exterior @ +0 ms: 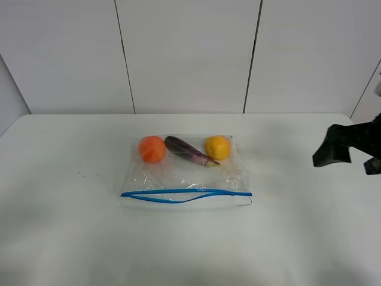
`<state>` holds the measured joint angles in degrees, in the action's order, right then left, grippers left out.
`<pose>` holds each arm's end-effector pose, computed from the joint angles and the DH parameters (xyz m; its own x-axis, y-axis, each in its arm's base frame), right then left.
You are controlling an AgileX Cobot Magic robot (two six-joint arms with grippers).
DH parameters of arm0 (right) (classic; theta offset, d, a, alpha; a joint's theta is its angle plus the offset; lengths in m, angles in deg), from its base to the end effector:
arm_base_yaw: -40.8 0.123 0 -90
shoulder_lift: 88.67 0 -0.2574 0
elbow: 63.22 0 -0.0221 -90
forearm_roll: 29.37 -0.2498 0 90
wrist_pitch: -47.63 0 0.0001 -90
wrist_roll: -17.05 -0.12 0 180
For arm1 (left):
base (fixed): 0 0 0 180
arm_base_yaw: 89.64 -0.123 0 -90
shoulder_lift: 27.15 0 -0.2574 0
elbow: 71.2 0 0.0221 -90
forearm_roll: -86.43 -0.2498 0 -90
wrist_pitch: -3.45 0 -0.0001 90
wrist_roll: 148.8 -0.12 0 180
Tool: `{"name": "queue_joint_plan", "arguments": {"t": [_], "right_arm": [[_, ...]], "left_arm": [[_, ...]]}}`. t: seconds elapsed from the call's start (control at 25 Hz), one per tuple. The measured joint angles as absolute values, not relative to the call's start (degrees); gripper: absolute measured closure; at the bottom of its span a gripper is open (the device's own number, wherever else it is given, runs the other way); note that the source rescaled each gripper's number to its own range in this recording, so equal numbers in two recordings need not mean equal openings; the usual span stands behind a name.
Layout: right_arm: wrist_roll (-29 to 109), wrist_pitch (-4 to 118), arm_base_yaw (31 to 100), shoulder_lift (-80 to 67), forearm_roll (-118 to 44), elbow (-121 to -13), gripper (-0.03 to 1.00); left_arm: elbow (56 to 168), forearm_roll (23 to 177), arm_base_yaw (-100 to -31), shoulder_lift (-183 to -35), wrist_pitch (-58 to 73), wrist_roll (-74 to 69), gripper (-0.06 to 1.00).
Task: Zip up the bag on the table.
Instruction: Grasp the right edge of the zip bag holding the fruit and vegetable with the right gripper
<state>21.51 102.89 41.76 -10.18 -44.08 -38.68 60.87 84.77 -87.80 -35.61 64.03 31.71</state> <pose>0.2416 0.0291 0.2321 -0.9275 0.0535 -0.3699 -0.0312 0.9752 0.2193 0.0482 0.0015 0.2631 -0.4531 0.0199 -0.8913 0.0120 0.9998 0.0162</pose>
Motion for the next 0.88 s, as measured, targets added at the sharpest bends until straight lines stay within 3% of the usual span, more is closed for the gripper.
{"name": "queue_joint_plan", "arguments": {"t": [0.52,0.72,0.88], "right_arm": [[53.54,93.58,41.76,22.41,-73.81,-42.19,-0.03],[65.74,96.98,41.61,31.44,-85.77,-45.55,-0.03],[68.03,100.97,40.44,37.32,-88.90,-51.35,-0.03]], "left_arm": [[60.87,84.77,-87.80,-35.61,64.03,31.71,0.14],[60.87,84.77,-87.80,-35.61,64.03,31.71,0.14],[60.87,84.77,-87.80,-35.61,64.03,31.71,0.14]]}}
